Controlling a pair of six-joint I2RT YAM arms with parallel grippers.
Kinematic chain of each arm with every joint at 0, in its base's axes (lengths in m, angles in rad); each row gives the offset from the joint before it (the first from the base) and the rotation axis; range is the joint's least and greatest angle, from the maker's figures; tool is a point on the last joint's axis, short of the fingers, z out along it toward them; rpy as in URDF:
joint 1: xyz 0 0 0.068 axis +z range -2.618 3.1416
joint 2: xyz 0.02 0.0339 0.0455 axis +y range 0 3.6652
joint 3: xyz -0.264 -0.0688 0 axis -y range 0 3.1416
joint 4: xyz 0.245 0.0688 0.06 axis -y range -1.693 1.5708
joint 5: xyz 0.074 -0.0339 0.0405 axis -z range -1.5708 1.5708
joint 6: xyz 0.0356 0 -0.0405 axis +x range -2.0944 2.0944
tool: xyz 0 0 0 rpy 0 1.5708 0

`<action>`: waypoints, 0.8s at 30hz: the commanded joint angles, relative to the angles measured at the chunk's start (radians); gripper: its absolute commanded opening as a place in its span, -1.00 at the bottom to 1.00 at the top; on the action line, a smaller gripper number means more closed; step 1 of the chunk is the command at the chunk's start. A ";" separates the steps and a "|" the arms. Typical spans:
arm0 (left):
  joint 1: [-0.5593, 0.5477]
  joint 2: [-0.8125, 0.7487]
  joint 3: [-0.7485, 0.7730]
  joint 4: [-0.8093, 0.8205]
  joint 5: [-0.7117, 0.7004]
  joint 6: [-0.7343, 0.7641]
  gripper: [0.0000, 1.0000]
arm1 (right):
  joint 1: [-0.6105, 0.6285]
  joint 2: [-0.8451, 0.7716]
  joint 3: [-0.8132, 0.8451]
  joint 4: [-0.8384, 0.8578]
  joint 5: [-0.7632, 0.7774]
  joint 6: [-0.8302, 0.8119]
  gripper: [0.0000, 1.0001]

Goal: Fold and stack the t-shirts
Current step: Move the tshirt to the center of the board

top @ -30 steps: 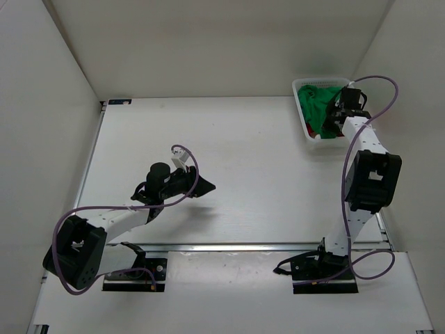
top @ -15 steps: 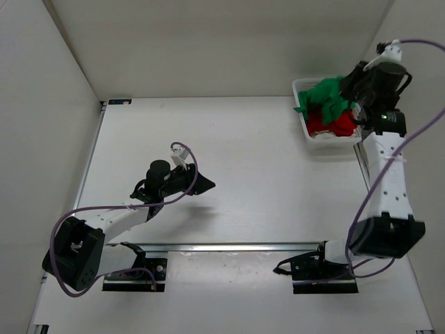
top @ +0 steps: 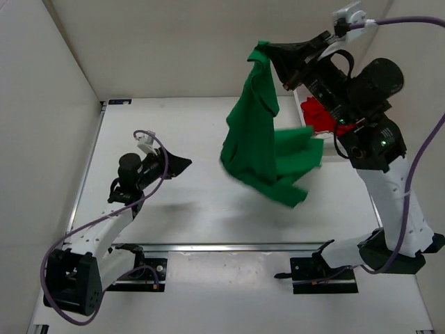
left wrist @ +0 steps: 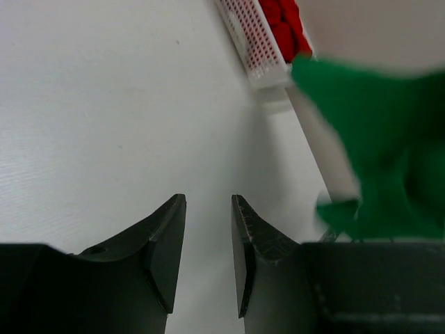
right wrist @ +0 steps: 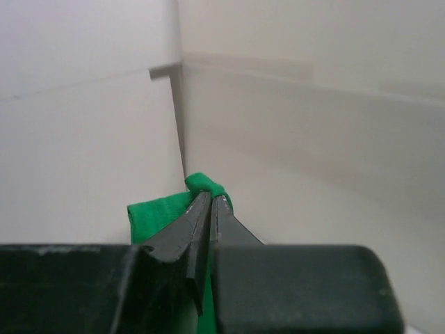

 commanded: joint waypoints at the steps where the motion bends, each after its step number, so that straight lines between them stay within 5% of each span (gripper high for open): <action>1: 0.089 -0.079 -0.008 -0.037 0.024 -0.027 -0.13 | -0.100 0.072 -0.141 0.018 -0.125 0.103 -1.00; 3: 0.133 -0.118 -0.059 -0.055 0.019 -0.035 -0.13 | -0.167 0.109 -0.312 0.118 -0.258 0.181 -1.00; 7: 0.160 -0.171 -0.113 -0.121 -0.014 -0.010 -0.14 | -0.198 0.285 -0.399 0.143 -0.366 0.262 -0.98; 11: 0.175 -0.187 -0.096 -0.181 -0.060 0.023 -0.12 | -0.157 0.637 -0.123 -0.018 -0.369 0.255 -0.98; 17: 0.144 -0.199 -0.074 -0.272 -0.177 0.069 -0.10 | -0.195 1.084 0.636 -0.229 -0.401 0.363 -1.00; 20: 0.103 -0.173 -0.086 -0.288 -0.194 0.089 -0.08 | -0.255 1.063 0.640 -0.248 -0.465 0.416 -1.00; 24: -0.082 -0.130 -0.100 -0.389 -0.272 0.160 -0.04 | -0.272 0.985 0.635 -0.417 -0.308 0.260 -1.00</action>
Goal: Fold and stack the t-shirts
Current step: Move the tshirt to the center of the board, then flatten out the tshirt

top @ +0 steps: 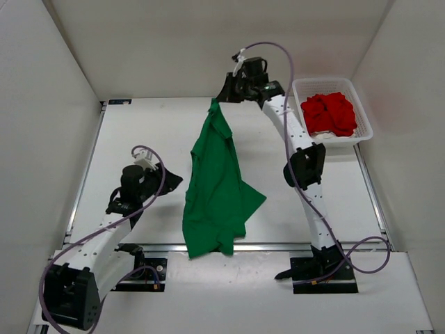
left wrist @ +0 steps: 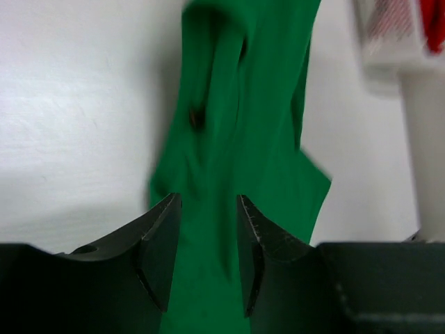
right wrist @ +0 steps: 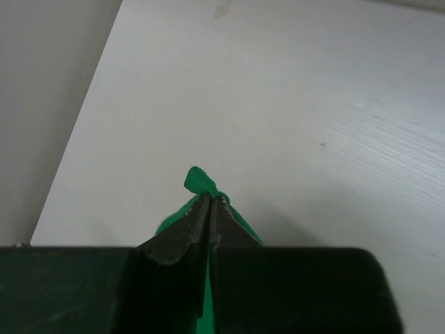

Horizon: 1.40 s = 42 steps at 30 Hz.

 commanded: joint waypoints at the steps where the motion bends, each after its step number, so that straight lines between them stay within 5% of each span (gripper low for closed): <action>1: -0.179 0.023 0.000 -0.130 -0.138 0.091 -0.03 | -0.046 -0.176 0.063 -0.115 0.098 -0.090 -1.00; 4: -0.294 0.057 -0.007 -0.205 -0.216 0.129 0.22 | -0.069 -0.252 0.044 -0.149 0.132 -0.131 -1.00; 7: -0.307 0.063 -0.042 -0.204 -0.143 0.128 0.42 | -0.111 -0.325 -0.038 -0.133 0.131 -0.140 -1.00; 13: -0.347 0.087 -0.050 -0.231 -0.268 0.148 0.67 | -0.140 -0.459 -0.267 -0.049 0.120 -0.160 -0.98; 18: -0.388 0.228 -0.046 -0.135 -0.362 0.094 0.51 | -0.125 -0.589 -0.525 0.098 0.104 -0.151 -0.99; 24: -0.284 0.202 -0.133 0.078 -0.322 -0.015 0.66 | -0.134 -0.712 -0.784 0.213 0.100 -0.136 -1.00; 32: -0.324 0.494 0.023 0.106 -0.413 0.036 0.13 | -0.154 -0.885 -1.120 0.434 0.031 -0.036 -1.00; 38: -0.294 0.494 0.037 0.163 -0.445 0.025 -0.70 | -0.143 -0.957 -1.263 0.492 0.032 -0.015 -1.00; 42: -0.259 0.417 0.106 0.138 -0.417 0.025 -1.00 | -0.125 -1.004 -1.356 0.525 0.038 -0.005 -0.99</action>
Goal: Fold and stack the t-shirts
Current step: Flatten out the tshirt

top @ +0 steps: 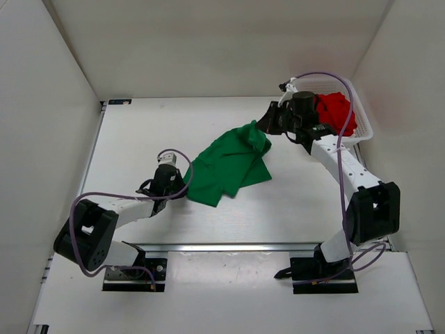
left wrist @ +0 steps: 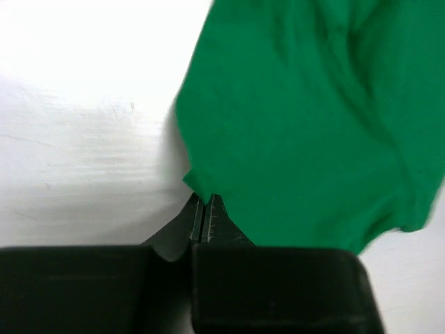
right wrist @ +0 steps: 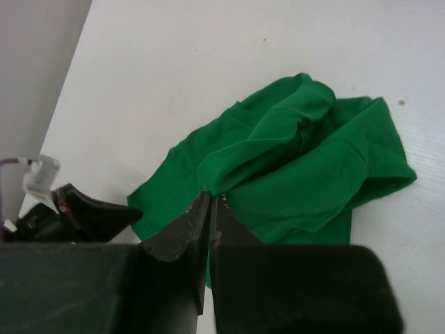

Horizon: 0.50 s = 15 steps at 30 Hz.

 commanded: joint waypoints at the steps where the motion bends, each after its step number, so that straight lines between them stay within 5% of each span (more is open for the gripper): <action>1: 0.048 -0.097 0.090 -0.022 0.021 -0.006 -1.00 | 0.027 -0.074 -0.036 0.063 0.021 0.007 -1.00; 6: 0.174 -0.184 0.399 -0.169 0.162 -0.005 -1.00 | 0.150 -0.175 0.000 -0.075 0.132 -0.073 -1.00; 11: 0.407 -0.189 0.708 -0.215 0.347 -0.124 -1.00 | 0.464 -0.238 0.189 -0.240 0.334 -0.154 -1.00; 15: 0.453 -0.137 0.980 -0.264 0.353 -0.143 -0.99 | 0.668 -0.222 0.382 -0.338 0.494 -0.209 -1.00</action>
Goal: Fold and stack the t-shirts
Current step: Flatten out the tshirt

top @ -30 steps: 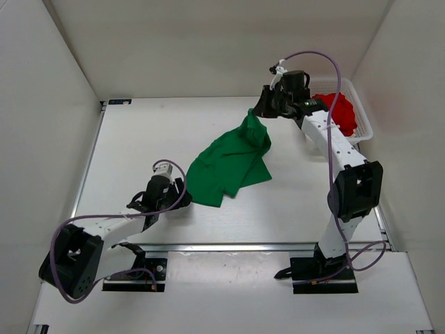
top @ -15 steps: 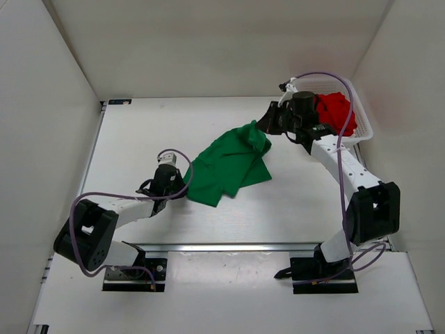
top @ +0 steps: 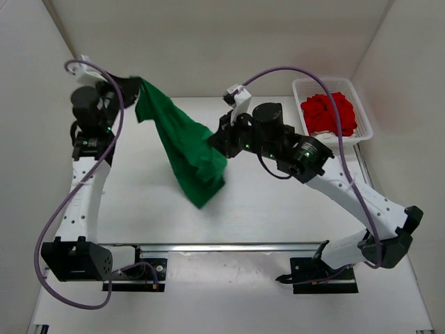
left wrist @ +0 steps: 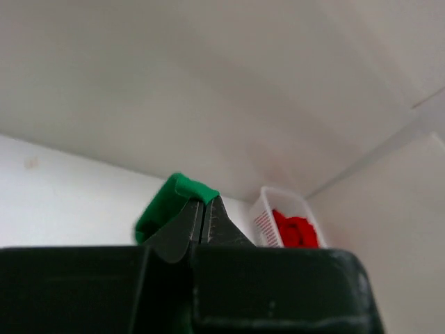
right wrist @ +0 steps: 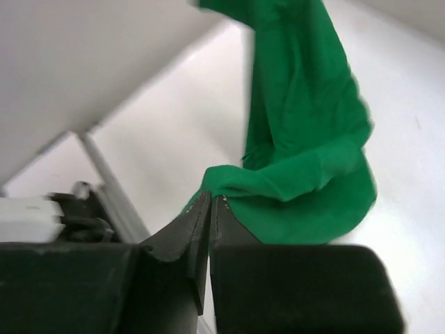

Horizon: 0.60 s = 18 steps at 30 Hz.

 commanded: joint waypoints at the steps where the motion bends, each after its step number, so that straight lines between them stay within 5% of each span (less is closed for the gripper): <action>1: 0.008 0.036 0.232 -0.078 0.064 -0.018 -0.99 | 0.154 -0.044 0.202 -0.092 0.230 -0.093 -1.00; 3: 0.002 0.092 0.355 -0.121 0.055 -0.013 -0.98 | 0.186 -0.068 0.212 -0.084 0.272 -0.105 -0.99; 6: -0.019 0.187 0.494 -0.166 0.074 0.008 -0.97 | 0.066 -0.175 0.036 -0.016 0.163 -0.027 -1.00; 11: -0.134 0.388 0.561 -0.200 0.067 0.079 -0.96 | -0.359 -0.391 -0.606 0.259 -0.213 0.185 -1.00; 15: -0.267 0.647 0.786 -0.308 0.042 0.195 -0.89 | -0.686 -0.441 -1.028 0.476 -0.472 0.396 -1.00; 18: -0.361 0.897 1.044 -0.437 0.003 0.280 -0.53 | -0.684 -0.416 -1.101 0.503 -0.434 0.387 -1.00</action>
